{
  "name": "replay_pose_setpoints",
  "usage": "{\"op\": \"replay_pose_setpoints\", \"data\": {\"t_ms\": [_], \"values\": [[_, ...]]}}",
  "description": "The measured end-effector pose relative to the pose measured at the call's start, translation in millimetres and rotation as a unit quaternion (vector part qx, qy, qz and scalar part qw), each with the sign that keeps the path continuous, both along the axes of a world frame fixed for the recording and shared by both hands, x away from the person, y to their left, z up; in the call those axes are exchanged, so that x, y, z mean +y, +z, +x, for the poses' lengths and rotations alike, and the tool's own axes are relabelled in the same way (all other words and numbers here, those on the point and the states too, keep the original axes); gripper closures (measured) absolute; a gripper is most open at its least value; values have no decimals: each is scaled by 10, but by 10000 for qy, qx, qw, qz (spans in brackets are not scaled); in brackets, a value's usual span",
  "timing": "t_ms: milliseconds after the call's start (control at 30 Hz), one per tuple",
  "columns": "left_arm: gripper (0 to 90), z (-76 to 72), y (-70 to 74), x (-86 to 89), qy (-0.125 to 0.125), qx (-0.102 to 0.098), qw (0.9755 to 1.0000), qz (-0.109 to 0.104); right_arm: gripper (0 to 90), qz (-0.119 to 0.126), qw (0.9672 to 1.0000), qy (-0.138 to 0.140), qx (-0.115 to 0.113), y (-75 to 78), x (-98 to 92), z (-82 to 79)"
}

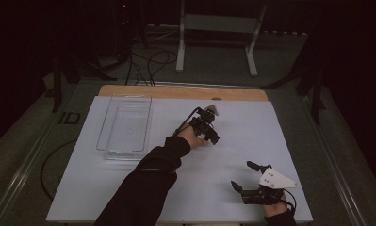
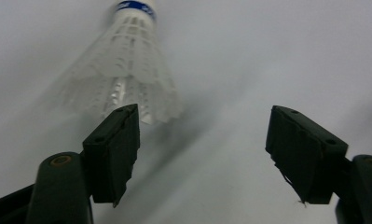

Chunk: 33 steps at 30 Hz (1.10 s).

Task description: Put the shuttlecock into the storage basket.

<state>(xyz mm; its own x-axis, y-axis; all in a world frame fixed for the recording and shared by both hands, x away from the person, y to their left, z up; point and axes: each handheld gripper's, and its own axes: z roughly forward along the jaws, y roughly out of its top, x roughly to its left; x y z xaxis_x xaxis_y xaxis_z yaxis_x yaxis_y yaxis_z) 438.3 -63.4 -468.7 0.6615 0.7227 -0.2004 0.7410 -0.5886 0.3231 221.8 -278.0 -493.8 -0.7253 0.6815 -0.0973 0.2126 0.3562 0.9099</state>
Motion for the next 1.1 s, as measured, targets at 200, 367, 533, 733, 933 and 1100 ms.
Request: {"op": "replay_pose_setpoints", "data": {"t_ms": [200, 367, 533, 733, 933, 1100], "values": [[403, 71, -98, 7, 129, -5, 9999, -105, 119, 1, 10000, 13, 7, 3, -3, -2], [479, 111, -148, -6, 208, -109, 9996, -128, 119, 4, 10000, 22, -11, 4, -11, 2], [532, 123, -187, -40, 103, -324, 9994, -66, 119, 5, 10000, 33, 2, 1, -10, 3], [677, 159, -208, -68, 217, -418, 9989, -40, 119, 18, 10000, 34, 7, 3, -13, 3], [779, 175, -227, -79, 241, -356, 9991, 41, 119, 24, 10000, 36, 3, 0, -15, 4], [871, 177, -214, -75, 249, -405, 9988, 115, 119, 26, 10000, 30, 2, 0, -16, 6]]}}
